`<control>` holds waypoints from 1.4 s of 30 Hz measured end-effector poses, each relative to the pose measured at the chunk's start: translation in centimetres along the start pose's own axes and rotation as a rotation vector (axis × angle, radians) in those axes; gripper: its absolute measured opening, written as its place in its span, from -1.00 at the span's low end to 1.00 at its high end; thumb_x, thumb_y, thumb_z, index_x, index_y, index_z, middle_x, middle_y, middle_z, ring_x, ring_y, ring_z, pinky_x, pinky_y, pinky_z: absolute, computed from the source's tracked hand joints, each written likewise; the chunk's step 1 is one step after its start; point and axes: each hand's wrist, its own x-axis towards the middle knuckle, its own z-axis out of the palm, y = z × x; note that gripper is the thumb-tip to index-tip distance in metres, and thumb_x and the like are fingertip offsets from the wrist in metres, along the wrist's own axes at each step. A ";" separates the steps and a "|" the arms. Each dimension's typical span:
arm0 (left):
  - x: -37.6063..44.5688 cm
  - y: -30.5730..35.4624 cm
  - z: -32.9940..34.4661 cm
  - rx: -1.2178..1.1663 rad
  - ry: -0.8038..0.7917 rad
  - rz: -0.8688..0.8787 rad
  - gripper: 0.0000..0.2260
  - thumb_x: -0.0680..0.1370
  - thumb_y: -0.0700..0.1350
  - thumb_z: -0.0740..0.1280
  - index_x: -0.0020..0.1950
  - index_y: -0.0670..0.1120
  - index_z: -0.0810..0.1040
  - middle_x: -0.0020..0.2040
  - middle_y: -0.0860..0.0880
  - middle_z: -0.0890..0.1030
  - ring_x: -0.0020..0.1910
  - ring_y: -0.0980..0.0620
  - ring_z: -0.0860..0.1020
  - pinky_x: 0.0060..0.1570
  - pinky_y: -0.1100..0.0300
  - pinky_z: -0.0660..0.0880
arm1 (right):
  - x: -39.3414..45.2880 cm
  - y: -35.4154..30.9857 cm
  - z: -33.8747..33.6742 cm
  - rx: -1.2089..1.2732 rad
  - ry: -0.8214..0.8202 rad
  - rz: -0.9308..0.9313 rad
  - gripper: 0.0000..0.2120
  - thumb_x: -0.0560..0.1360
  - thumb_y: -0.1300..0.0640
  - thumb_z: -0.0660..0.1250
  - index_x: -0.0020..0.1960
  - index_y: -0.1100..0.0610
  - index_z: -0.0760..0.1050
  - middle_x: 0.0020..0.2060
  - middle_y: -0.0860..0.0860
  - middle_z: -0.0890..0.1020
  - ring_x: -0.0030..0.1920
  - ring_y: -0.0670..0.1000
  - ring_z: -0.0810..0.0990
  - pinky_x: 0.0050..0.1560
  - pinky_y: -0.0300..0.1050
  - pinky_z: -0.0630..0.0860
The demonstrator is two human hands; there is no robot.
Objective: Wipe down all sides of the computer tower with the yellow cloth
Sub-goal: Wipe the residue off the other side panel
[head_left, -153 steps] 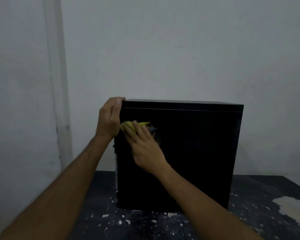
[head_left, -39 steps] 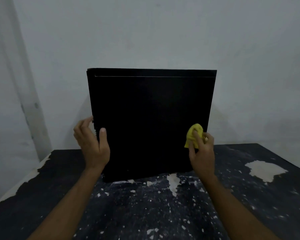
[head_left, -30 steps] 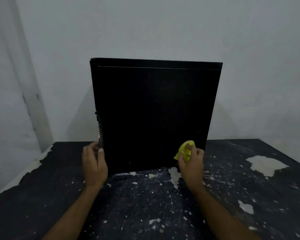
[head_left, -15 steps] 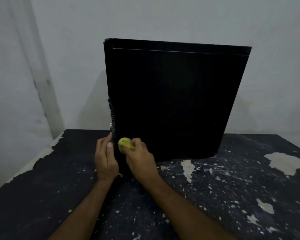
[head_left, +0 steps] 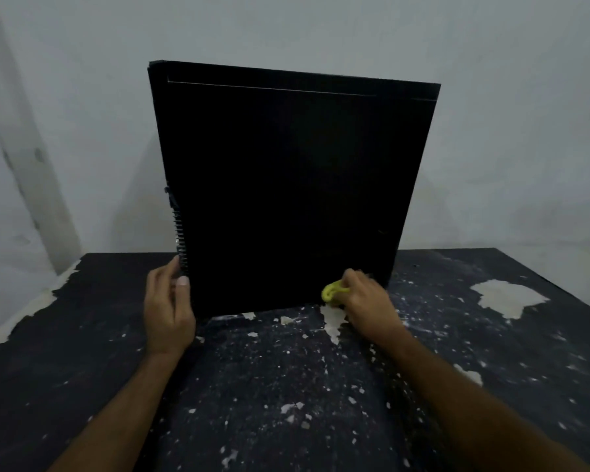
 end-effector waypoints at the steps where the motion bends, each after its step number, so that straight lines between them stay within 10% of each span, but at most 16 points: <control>1: -0.1 0.1 0.1 -0.003 0.003 -0.003 -0.59 0.69 -0.11 0.13 0.48 -0.28 0.42 0.22 -0.10 0.44 0.07 0.32 0.47 0.13 0.55 0.32 | -0.8 1.5 -0.2 -0.040 -0.038 0.043 -0.65 0.27 0.22 0.64 0.03 0.09 0.70 0.06 0.11 0.49 0.01 0.19 0.53 -0.13 0.09 0.57; 10: -0.3 -0.1 0.8 -0.041 0.013 -0.015 -0.54 0.68 0.02 0.14 0.50 -0.21 0.39 0.27 -0.14 0.41 0.00 0.04 0.48 0.01 0.51 0.41 | -4.4 9.1 -0.6 -0.307 -0.188 0.221 -0.69 0.20 0.33 0.63 -0.08 0.26 0.68 0.10 0.21 0.46 -0.02 0.27 0.39 -0.12 0.22 0.54; 20: -0.3 0.0 1.1 -0.057 0.050 -0.012 -0.63 0.68 0.05 0.13 0.45 -0.04 0.36 0.25 -0.10 0.40 -0.03 0.05 0.46 -0.03 0.50 0.40 | -3.8 7.5 -0.4 -0.156 -0.185 -0.074 -0.47 0.27 0.30 0.62 0.22 0.08 0.66 0.14 0.13 0.41 0.03 0.19 0.39 -0.09 0.13 0.59; 36: -0.5 0.7 1.2 0.006 0.042 -0.064 -0.61 0.70 -0.12 0.13 0.47 -0.29 0.39 0.28 -0.24 0.43 0.14 0.47 0.41 0.10 0.57 0.31 | 3.3 -6.8 2.0 0.166 0.001 -0.345 -0.61 0.48 0.30 0.45 0.29 0.17 0.51 0.13 0.11 0.48 0.07 0.14 0.45 -0.02 0.05 0.53; 42: -0.5 0.4 0.7 0.000 0.032 -0.026 -0.64 0.70 -0.09 0.13 0.50 -0.12 0.38 0.27 -0.16 0.43 0.11 0.39 0.45 0.10 0.54 0.35 | 1.5 -0.9 1.7 0.050 -0.019 -0.320 -0.66 0.43 0.27 0.50 0.19 0.13 0.60 0.05 0.12 0.50 0.02 0.15 0.44 -0.06 0.07 0.53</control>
